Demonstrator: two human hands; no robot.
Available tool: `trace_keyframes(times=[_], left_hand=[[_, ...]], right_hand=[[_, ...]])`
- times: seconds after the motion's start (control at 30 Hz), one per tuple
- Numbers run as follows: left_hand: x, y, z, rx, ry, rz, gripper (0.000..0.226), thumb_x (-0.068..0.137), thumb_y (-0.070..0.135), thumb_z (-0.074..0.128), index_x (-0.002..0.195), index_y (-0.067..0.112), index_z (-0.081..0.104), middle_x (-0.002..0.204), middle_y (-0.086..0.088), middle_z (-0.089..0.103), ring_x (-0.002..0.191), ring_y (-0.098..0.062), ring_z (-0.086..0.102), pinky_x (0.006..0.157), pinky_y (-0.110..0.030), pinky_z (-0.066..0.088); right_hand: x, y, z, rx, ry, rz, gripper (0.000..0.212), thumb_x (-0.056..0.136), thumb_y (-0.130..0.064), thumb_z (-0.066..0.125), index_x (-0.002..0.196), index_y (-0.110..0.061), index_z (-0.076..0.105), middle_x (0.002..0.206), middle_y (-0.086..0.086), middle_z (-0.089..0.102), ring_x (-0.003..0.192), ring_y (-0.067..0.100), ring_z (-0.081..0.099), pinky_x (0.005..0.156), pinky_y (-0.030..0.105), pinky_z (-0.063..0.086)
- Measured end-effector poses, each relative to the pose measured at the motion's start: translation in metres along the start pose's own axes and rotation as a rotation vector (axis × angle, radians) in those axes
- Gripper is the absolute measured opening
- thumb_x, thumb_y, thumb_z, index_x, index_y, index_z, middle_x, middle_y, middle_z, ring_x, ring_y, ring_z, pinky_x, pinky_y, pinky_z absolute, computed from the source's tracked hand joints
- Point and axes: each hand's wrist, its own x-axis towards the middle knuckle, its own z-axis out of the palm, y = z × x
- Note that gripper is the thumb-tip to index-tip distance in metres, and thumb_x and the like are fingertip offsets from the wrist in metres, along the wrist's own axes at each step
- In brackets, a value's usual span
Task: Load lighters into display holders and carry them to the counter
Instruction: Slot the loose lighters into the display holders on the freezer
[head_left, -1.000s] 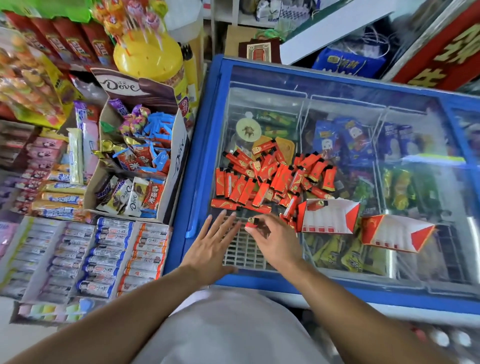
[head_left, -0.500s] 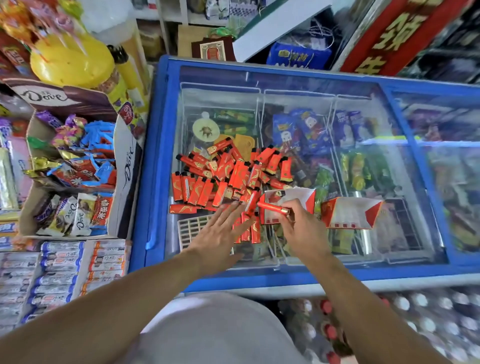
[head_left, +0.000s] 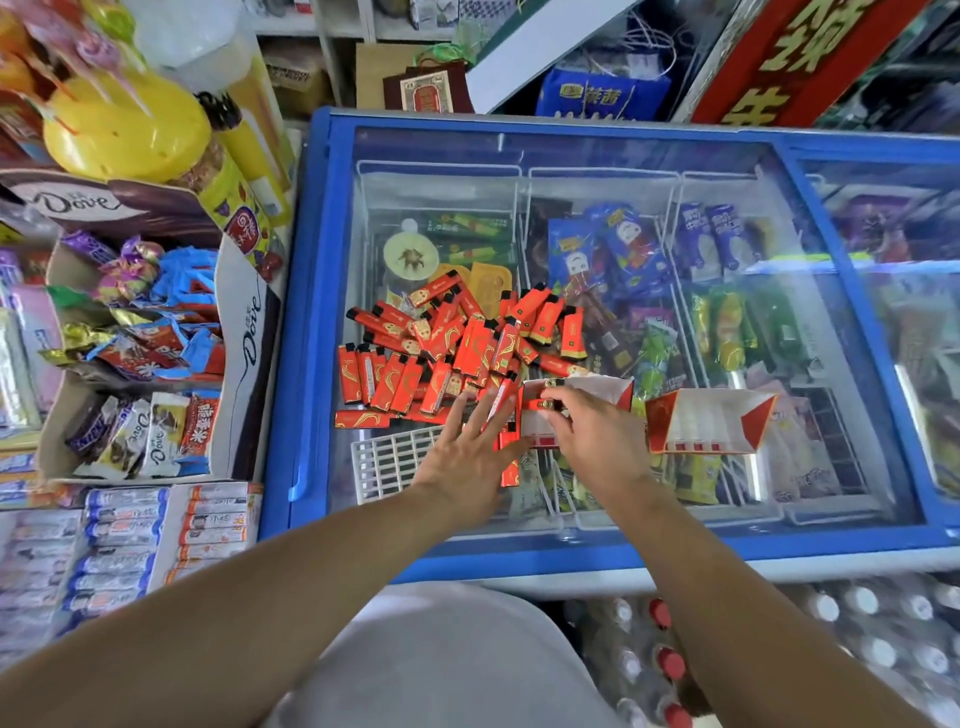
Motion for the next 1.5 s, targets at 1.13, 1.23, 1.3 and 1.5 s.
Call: trace_keyframes(times=[1.13,1.23,1.3,1.5], left_hand=[[-0.043,-0.029,0.038,-0.198,0.138,-0.097,0.098,0.097,0.047,0.052,0.154,0.034,-0.026,0.158,-0.002,-0.041,0.144,-0.021,-0.04,0.119,-0.045,-0.02],[-0.056,-0.046,0.051,-0.237,0.125,-0.199,0.098,0.096,0.051,0.053,0.155,0.033,-0.023,0.16,-0.002,-0.038,0.146,-0.022,-0.037,0.121,-0.048,-0.015],[-0.062,-0.052,0.058,-0.236,0.085,-0.233,0.096,0.096,0.054,0.051,0.156,0.033,-0.021,0.16,-0.003,-0.036,0.147,-0.024,-0.035,0.124,-0.052,-0.005],[-0.062,-0.053,0.059,-0.272,0.028,-0.229,0.088,0.096,0.052,0.051,0.159,0.03,-0.007,0.162,-0.004,-0.031,0.143,-0.025,-0.041,0.124,-0.052,-0.007]], right_hand=[[0.025,-0.023,-0.042,-0.076,-0.217,0.013,0.046,0.089,-0.052,0.067,0.131,-0.036,0.056,0.099,-0.014,0.072,0.076,0.004,0.065,0.064,0.024,0.054],[0.041,-0.044,-0.049,0.045,-0.181,0.032,0.047,0.088,-0.058,0.065,0.128,-0.034,0.057,0.091,-0.016,0.069,0.069,0.001,0.061,0.058,0.02,0.049],[0.06,-0.059,-0.044,0.112,-0.179,0.066,0.045,0.09,-0.056,0.063,0.127,-0.031,0.058,0.094,-0.014,0.07,0.077,0.005,0.064,0.063,0.024,0.05],[0.107,-0.087,-0.008,0.149,-0.316,0.185,0.075,0.091,-0.046,0.068,0.149,-0.01,0.037,0.125,0.01,0.063,0.113,0.027,0.063,0.09,0.041,0.052]])
